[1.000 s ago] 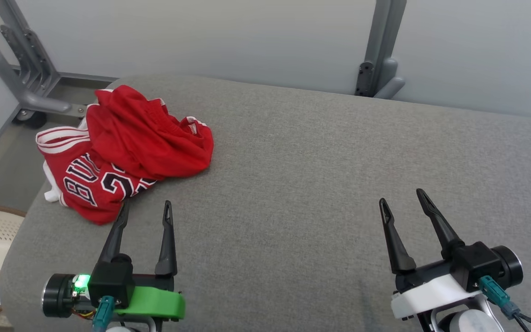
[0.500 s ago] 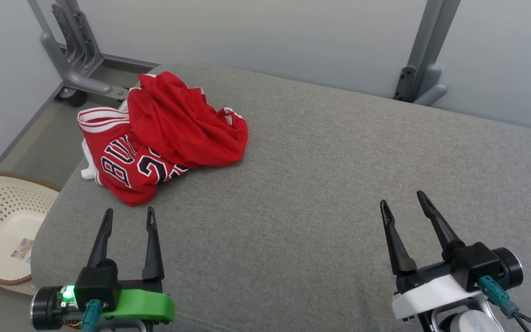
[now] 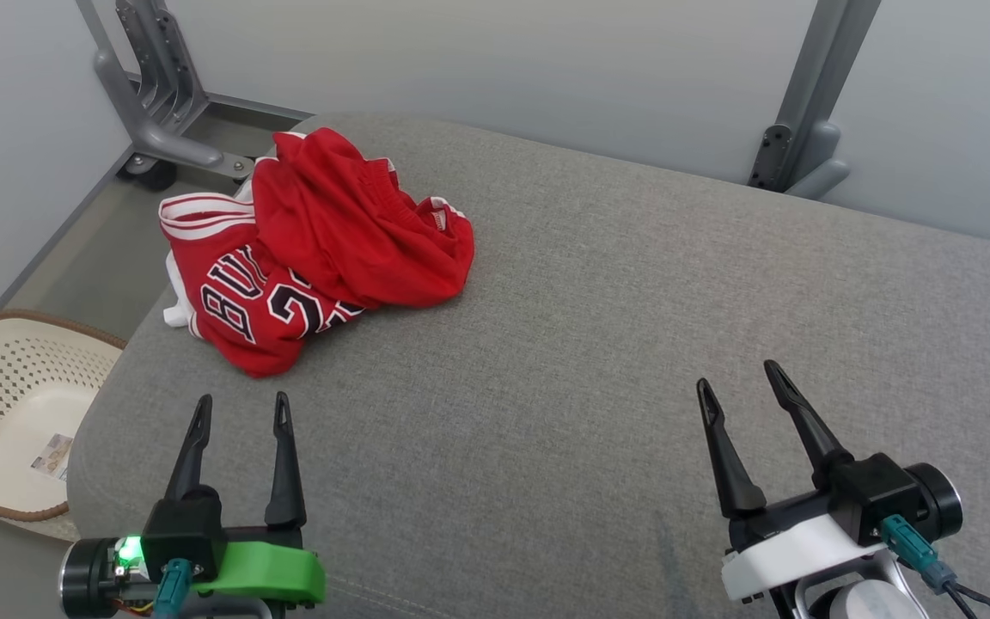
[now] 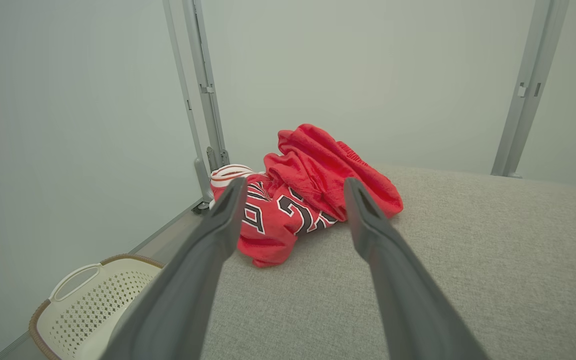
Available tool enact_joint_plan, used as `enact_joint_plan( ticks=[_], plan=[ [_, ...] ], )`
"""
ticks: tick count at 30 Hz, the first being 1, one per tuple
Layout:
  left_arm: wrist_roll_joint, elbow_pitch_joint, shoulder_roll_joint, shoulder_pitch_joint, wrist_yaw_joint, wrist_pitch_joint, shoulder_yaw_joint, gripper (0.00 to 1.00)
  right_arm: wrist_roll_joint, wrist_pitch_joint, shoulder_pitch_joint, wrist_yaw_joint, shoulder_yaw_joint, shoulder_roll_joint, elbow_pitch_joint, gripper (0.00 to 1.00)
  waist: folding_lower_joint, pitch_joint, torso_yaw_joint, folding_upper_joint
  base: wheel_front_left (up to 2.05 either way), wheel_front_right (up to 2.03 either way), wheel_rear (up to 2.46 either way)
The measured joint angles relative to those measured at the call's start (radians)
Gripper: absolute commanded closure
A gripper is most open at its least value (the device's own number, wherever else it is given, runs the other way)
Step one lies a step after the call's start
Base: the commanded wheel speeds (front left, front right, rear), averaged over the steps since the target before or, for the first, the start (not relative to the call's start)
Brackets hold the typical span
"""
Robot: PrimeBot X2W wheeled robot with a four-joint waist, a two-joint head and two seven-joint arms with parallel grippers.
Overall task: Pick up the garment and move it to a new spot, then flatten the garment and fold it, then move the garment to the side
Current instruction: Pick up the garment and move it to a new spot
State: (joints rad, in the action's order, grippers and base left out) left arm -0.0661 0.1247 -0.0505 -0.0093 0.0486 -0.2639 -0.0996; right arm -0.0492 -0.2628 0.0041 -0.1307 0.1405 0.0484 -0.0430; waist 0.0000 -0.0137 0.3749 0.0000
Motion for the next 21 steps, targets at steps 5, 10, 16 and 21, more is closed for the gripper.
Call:
enact_joint_plan(
  ticks=[5, 10, 16, 21],
  plan=[
    [-0.009, 0.01, 0.0, -0.009, 0.003, 0.0, 0.004, 0.0, 0.005, 0.0, 0.0, 0.0, -0.001, 0.0, -0.001, 0.0, 0.0, -0.01, -0.008, 0.0, 0.0, 0.0, 0.0],
    [-0.038, 0.009, 0.0, -0.045, 0.003, 0.0, 0.009, 0.0, 0.017, 0.0, -0.013, 0.0, -0.002, 0.0, -0.002, 0.0, 0.0, -0.034, -0.016, 0.0, 0.0, 0.0, 0.0],
    [-0.078, 0.042, 0.0, -0.132, -0.024, 0.0, 0.042, 0.0, 0.027, 0.0, -0.048, 0.0, 0.0, 0.004, -0.008, 0.0, 0.0, -0.089, -0.036, 0.0, 0.0, 0.0, 0.0],
    [-0.111, 0.056, 0.0, -0.238, -0.04, 0.0, 0.095, 0.0, 0.035, 0.0, -0.09, 0.0, -0.002, 0.026, -0.009, 0.0, 0.0, -0.151, -0.058, 0.0, 0.0, 0.0, 0.0]
  ],
)
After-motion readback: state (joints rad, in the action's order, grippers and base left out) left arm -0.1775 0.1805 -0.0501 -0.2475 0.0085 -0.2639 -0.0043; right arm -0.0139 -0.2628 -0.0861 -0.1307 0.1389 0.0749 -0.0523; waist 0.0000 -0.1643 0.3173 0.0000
